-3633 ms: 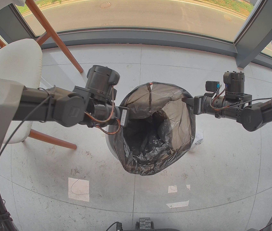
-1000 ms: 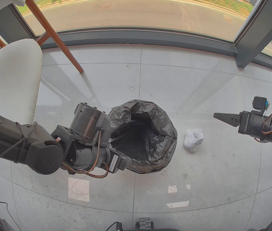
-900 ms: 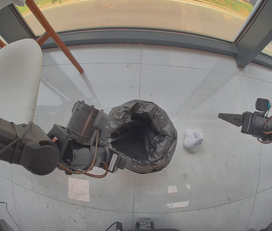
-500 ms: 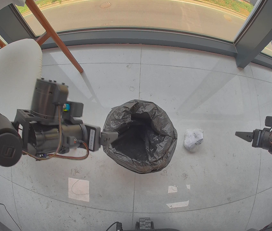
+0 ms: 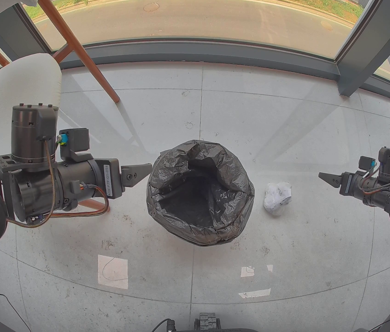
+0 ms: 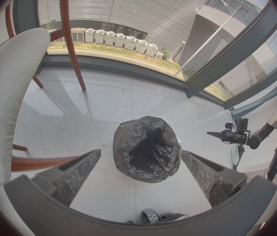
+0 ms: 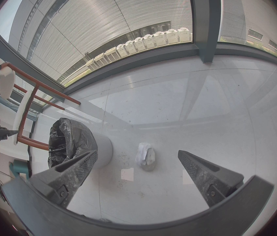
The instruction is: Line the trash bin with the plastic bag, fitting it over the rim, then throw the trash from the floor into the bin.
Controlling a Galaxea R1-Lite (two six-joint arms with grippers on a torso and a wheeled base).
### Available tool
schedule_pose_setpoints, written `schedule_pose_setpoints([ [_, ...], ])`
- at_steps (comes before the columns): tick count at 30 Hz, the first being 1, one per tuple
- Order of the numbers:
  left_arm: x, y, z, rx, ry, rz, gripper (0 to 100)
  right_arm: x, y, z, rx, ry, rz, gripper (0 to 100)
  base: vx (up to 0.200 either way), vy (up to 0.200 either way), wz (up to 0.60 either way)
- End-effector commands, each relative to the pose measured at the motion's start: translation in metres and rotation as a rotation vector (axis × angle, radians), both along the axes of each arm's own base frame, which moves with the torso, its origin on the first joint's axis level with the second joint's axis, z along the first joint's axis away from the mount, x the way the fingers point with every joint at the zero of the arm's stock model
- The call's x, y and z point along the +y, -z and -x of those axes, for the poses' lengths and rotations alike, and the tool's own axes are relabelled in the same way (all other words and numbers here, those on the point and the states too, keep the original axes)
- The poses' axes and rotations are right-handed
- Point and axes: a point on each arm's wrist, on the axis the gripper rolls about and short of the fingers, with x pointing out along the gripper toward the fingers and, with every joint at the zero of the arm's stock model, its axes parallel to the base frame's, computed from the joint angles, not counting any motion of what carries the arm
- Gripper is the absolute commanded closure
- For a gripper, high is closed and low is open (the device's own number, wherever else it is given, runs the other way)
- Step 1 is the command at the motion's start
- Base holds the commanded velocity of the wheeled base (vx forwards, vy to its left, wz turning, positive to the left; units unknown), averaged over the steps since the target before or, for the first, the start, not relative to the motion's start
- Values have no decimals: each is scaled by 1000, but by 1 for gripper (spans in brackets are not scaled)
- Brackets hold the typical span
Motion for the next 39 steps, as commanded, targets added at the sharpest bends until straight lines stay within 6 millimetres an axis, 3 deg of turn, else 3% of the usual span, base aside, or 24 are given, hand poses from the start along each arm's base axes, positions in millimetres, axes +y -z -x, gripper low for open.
schedule_pose_setpoints([
  [1, 9, -1, 10, -10, -7, 8, 0, 9, 22, -23, 38, -23, -8, 0, -200, 0, 0],
  [11, 12, -4, 14, -30, 17, 7, 0, 11, 29, -44, 25, -14, 3, 0, -200, 60, 0],
  [25, 19, -4, 6, -57, -20, -51, 0, 1, 49, -72, -41, 61, 100, 0, 0, 200, 0],
  [35, 22, -9, 0, -114, 44, 6, 0, -3, 65, -74, -9, 79, 122, 0, 0, 0, 0],
  [39, 22, -7, 1, -104, 83, 16, 0, -5, 65, -74, -9, 83, 123, 0, 0, -200, 0],
])
